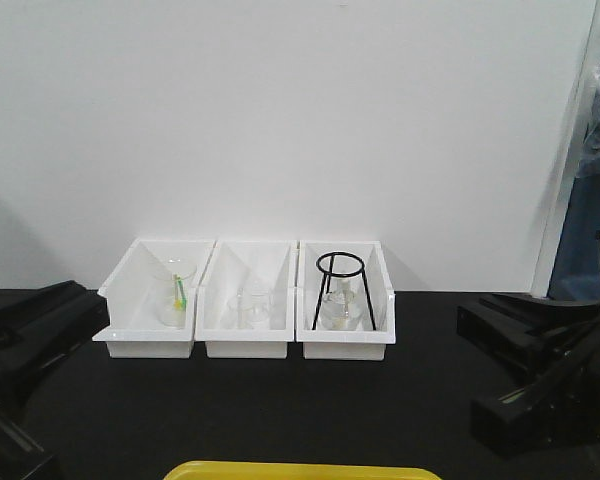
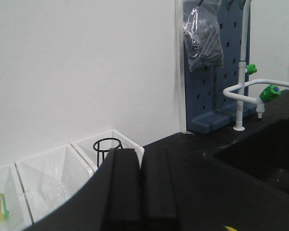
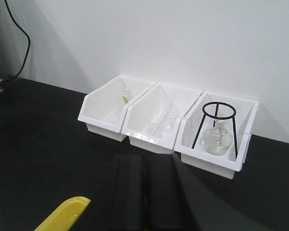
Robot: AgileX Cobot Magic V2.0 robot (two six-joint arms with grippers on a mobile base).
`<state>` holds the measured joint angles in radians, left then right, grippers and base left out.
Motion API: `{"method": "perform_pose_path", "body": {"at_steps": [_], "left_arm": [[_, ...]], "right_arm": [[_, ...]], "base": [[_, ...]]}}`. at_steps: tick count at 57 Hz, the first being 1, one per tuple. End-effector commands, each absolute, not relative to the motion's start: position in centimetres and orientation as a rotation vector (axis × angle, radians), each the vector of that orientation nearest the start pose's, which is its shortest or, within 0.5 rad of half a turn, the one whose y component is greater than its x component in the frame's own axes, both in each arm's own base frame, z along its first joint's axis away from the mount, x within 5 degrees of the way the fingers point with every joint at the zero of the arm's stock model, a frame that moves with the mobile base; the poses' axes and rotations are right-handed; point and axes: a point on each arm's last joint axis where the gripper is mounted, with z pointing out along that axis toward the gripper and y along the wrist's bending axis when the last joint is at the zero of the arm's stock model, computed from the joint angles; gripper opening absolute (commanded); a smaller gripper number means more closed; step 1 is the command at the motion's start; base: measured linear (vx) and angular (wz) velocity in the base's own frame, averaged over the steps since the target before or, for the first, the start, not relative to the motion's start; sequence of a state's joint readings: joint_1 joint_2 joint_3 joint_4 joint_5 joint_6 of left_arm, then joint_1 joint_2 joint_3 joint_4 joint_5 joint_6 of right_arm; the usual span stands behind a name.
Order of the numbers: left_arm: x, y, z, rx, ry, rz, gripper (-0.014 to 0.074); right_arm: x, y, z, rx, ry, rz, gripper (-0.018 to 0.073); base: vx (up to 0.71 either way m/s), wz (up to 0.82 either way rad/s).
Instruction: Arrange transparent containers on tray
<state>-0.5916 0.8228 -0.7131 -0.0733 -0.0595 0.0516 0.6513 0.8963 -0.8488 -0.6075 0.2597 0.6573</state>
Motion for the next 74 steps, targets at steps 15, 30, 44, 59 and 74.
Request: {"method": "perform_pose_path", "body": {"at_steps": [15,30,44,59,74], "left_arm": [[14.0,-8.7,39.1,0.47,1.409,-0.377,-0.0006],[10.4,-3.1,35.1,0.241,1.5,-0.211,-0.0006],[6.7,-0.4,26.1,0.054,1.526,-0.054,-0.0006],[5.6,0.1,19.6,-0.056,1.469,-0.03,-0.0006],[5.8,0.0,19.4,-0.037,1.518,-0.042,-0.0006]], "right_arm": [[15.7,10.5,40.2,-0.424,1.609,0.417,0.0135],[15.7,10.5,40.2,-0.424,1.609,0.417,0.0135],[15.7,10.5,40.2,-0.424,1.609,0.417,0.0135],[15.7,10.5,40.1,-0.423,1.611,0.415,0.0135],[15.7,10.5,40.2,-0.423,1.61,0.416,0.0135]], "base": [[0.0,0.0],[0.0,0.0],[0.0,0.0],[0.0,0.0],[0.0,0.0]]}}
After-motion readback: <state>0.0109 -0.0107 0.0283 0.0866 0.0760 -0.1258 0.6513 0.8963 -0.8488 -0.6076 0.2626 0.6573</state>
